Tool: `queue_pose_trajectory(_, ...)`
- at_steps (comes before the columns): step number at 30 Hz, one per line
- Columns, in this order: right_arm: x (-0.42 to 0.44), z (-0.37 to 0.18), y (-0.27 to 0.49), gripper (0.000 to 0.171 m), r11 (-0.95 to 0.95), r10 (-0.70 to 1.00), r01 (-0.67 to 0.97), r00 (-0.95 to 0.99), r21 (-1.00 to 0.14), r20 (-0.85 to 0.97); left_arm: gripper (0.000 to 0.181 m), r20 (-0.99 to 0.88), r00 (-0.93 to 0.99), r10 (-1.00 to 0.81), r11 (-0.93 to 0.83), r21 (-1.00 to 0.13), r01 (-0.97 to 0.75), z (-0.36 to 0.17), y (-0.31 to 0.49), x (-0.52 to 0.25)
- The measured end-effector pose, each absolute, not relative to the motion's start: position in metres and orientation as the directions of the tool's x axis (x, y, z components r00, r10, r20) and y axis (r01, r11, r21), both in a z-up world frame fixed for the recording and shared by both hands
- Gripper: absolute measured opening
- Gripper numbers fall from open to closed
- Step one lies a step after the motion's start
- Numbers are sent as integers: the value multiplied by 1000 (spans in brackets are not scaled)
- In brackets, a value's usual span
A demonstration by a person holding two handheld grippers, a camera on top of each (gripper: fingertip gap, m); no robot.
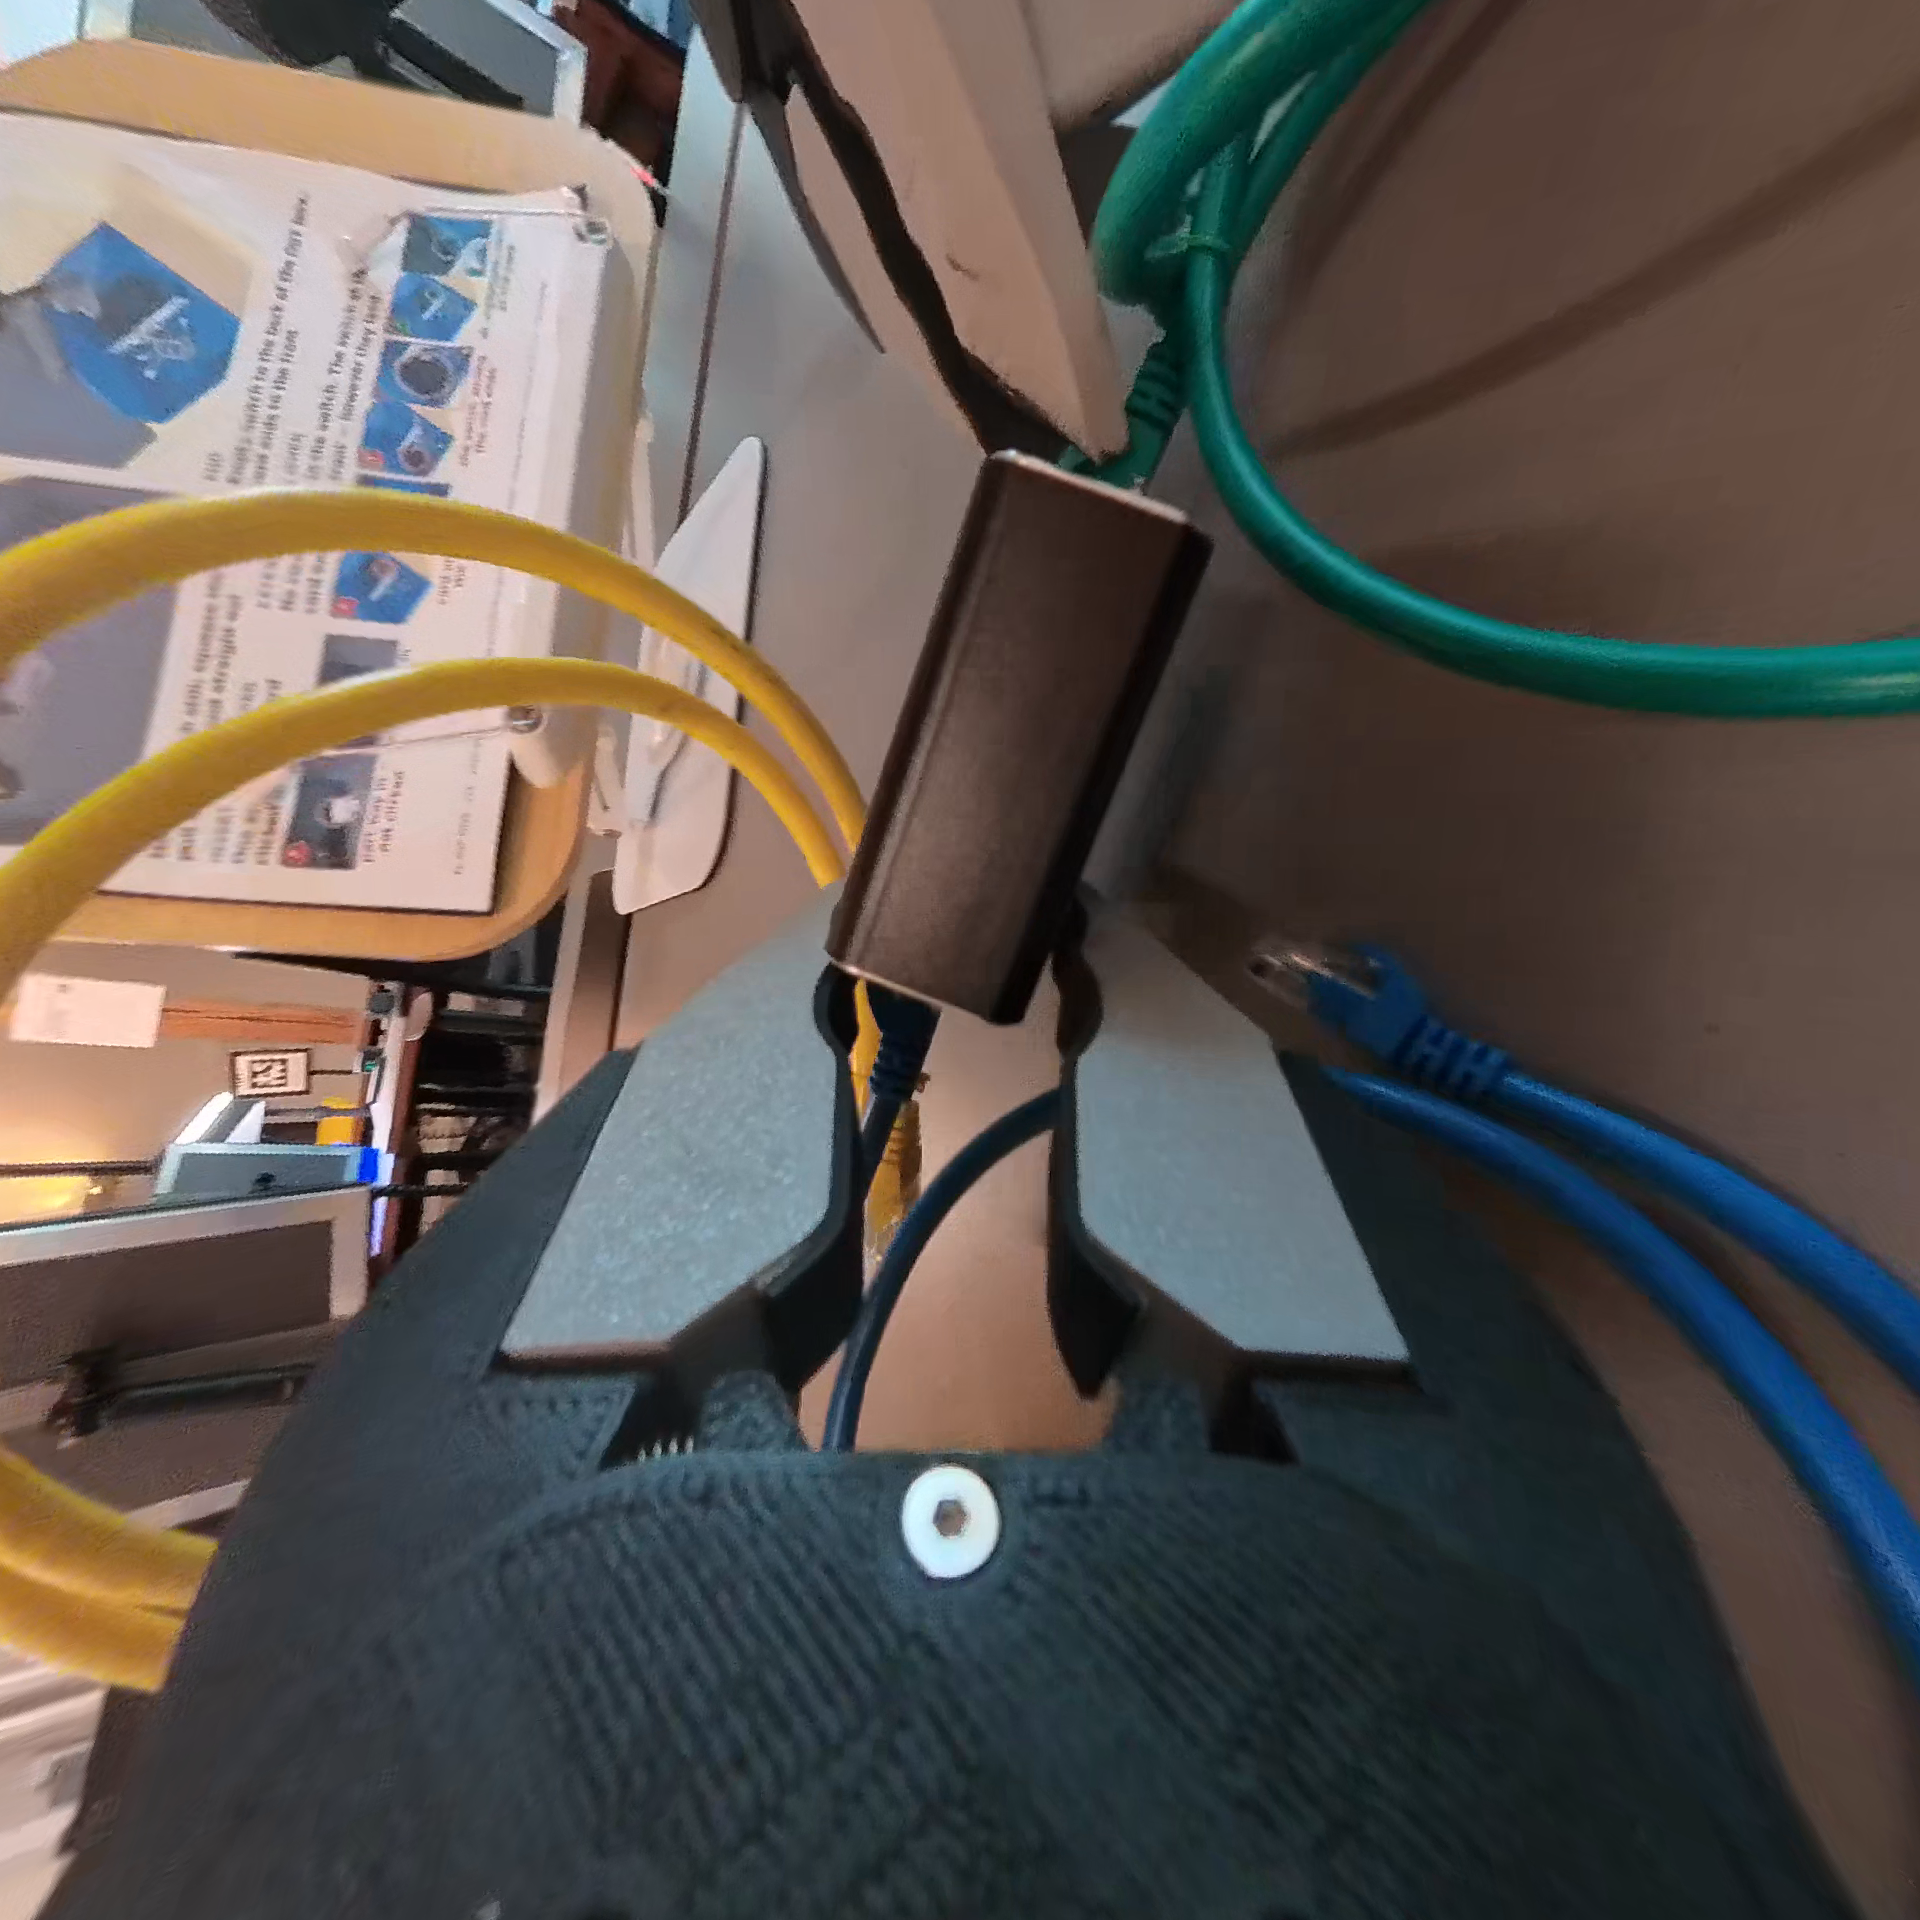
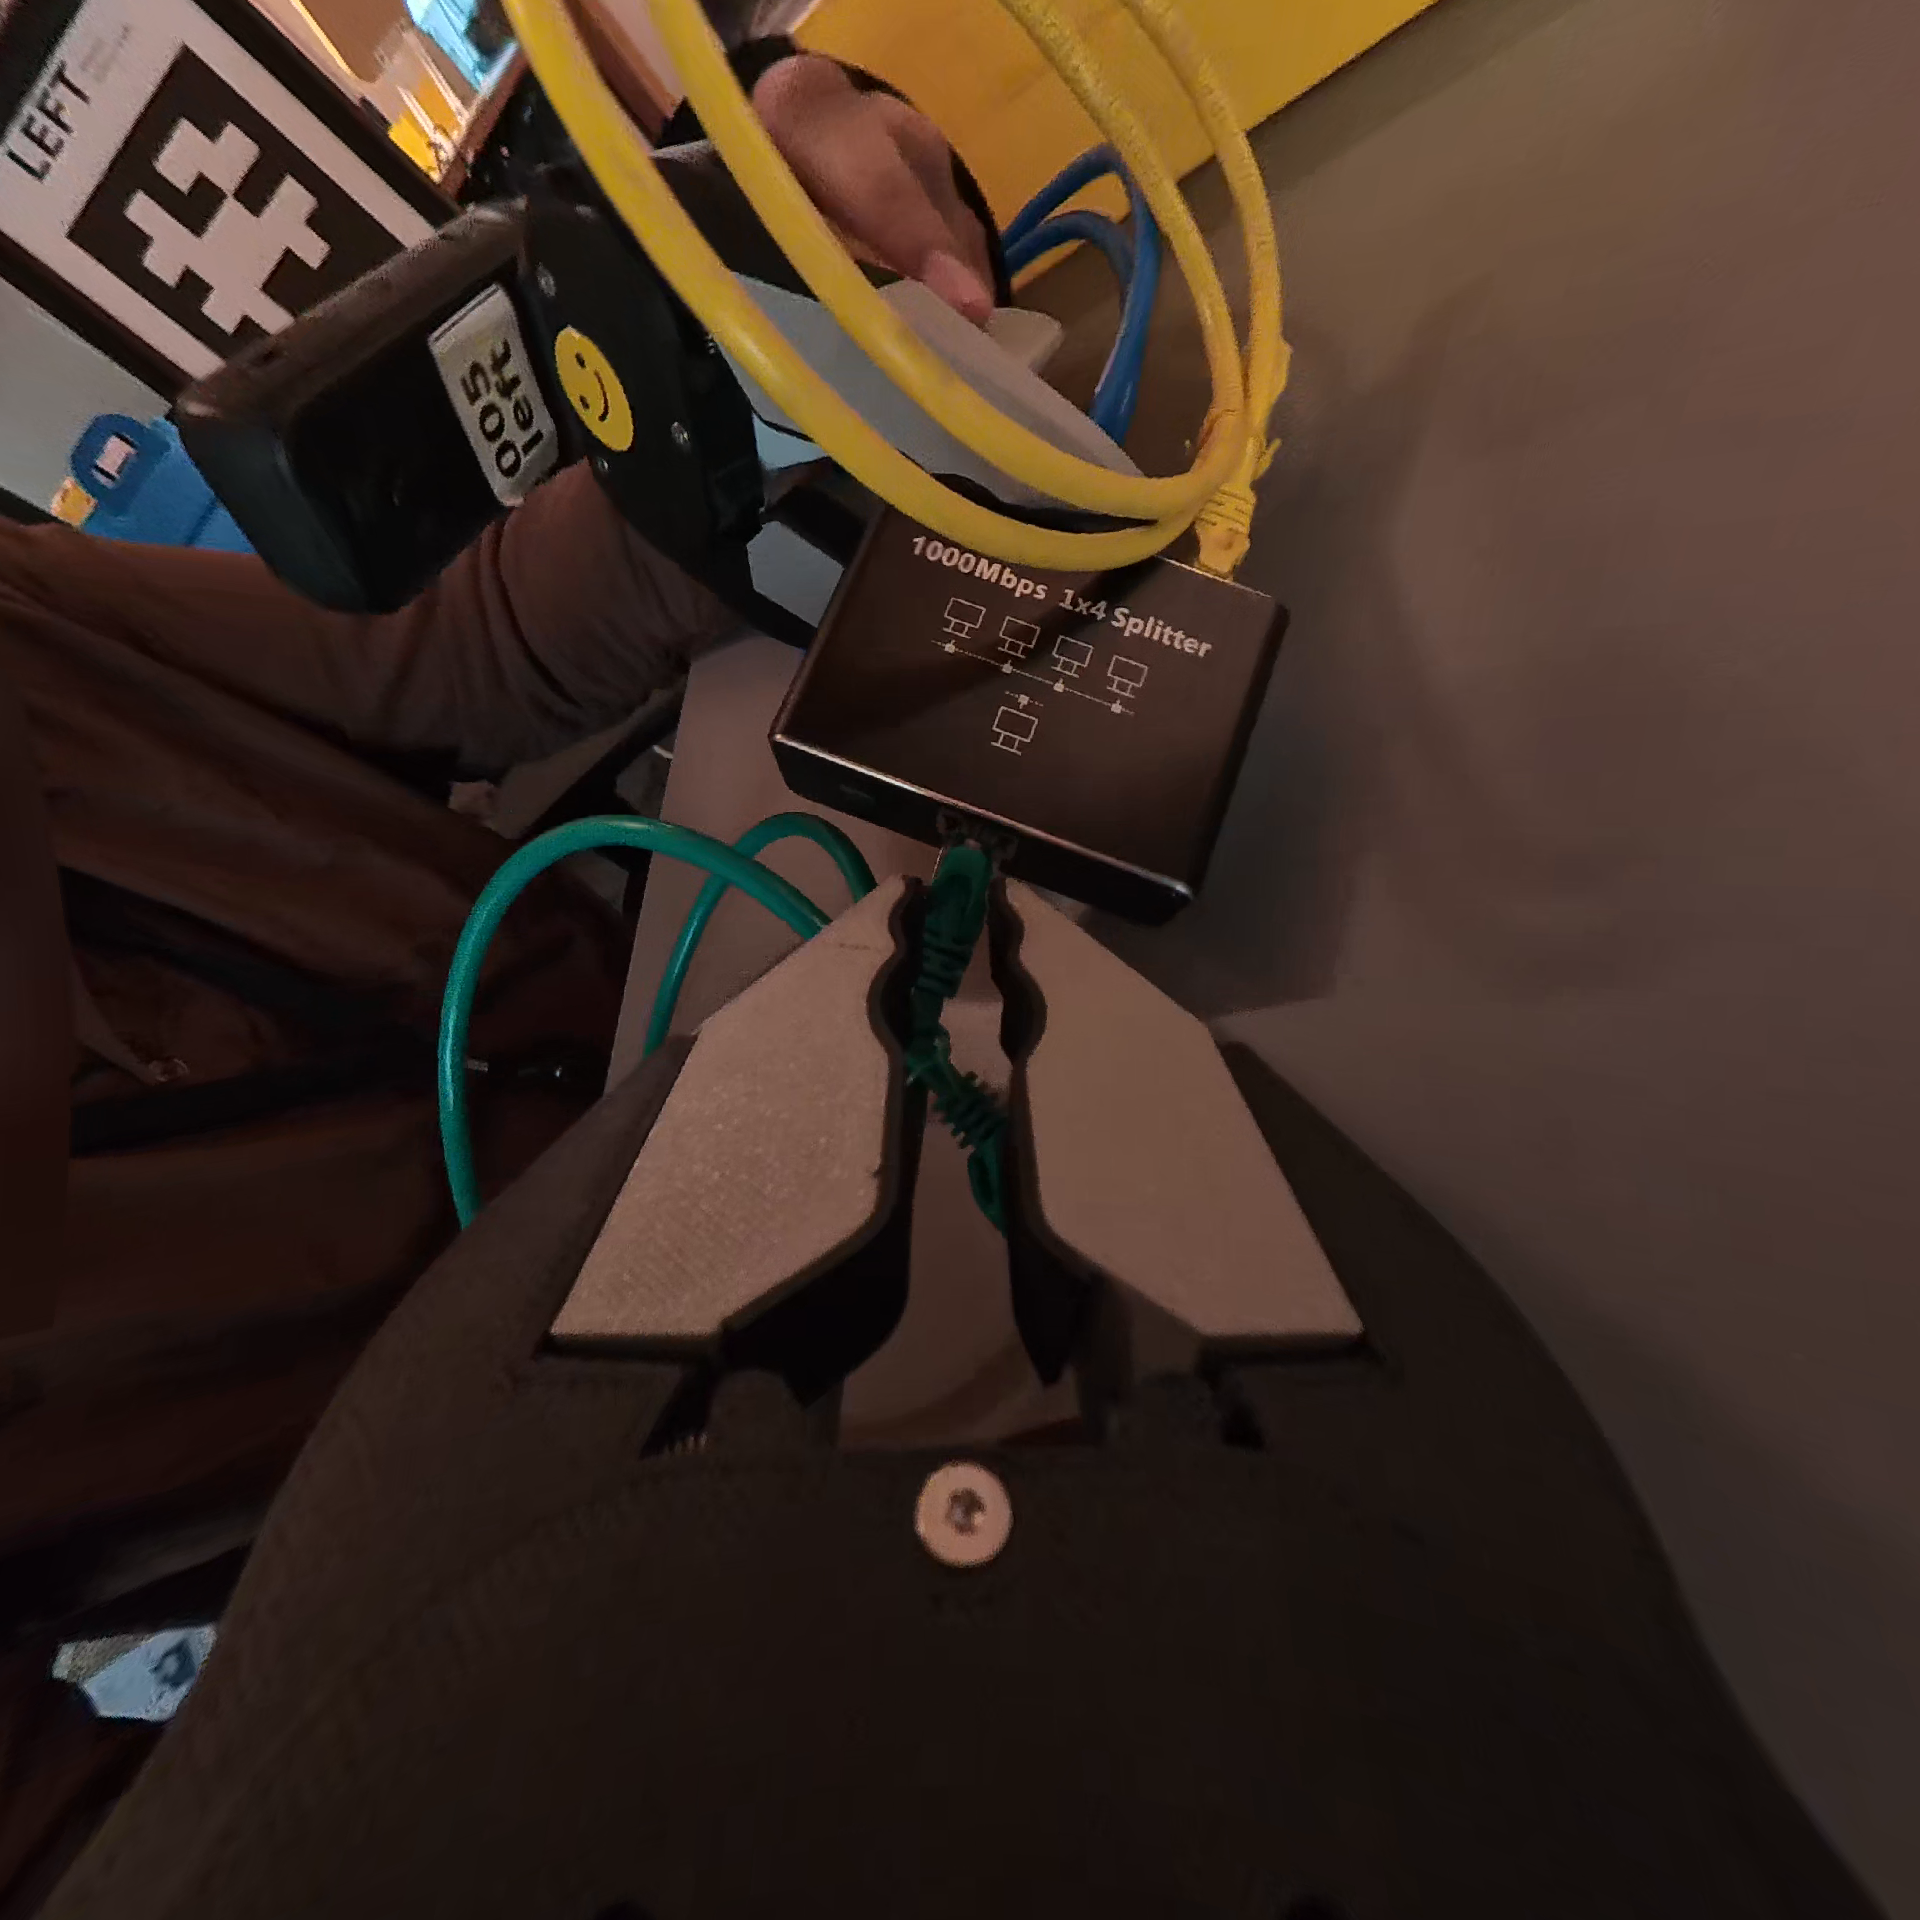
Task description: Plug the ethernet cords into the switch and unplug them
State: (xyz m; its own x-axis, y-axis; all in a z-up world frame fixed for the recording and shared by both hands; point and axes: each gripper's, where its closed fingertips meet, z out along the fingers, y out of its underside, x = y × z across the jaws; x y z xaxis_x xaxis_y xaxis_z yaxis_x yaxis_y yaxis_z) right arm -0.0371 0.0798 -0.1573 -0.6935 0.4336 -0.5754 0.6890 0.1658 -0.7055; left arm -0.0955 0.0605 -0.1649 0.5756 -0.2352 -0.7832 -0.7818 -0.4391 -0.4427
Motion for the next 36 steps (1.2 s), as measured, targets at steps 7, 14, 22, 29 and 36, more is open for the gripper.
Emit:
queue_pose_trajectory(7,-40,-148,88,9,131,450,677,-691,-724,-566,34,-828,532,-175,-455,-412,-790,-152,65,-96)
queue_pose_trajectory(14,-40,-157,87,8,215,510,657,-707,-723,-490,33,-761,604,-237,-467,-456,-758,-171,62,-92)
queue_pose_trajectory(22,-44,-170,89,8,268,576,657,-695,-704,-430,32,-882,397,-255,-498,-233,-835,-170,62,-94)
queue_pose_trajectory(29,-50,-168,90,2,289,609,622,-706,-728,-361,32,-893,371,-256,-532,-190,-825,-170,62,-93)
queue_pose_trajectory(36,-48,-152,106,27,208,640,652,-654,-730,-402,32,-932,322,-166,-498,-203,-843,-149,66,-93)
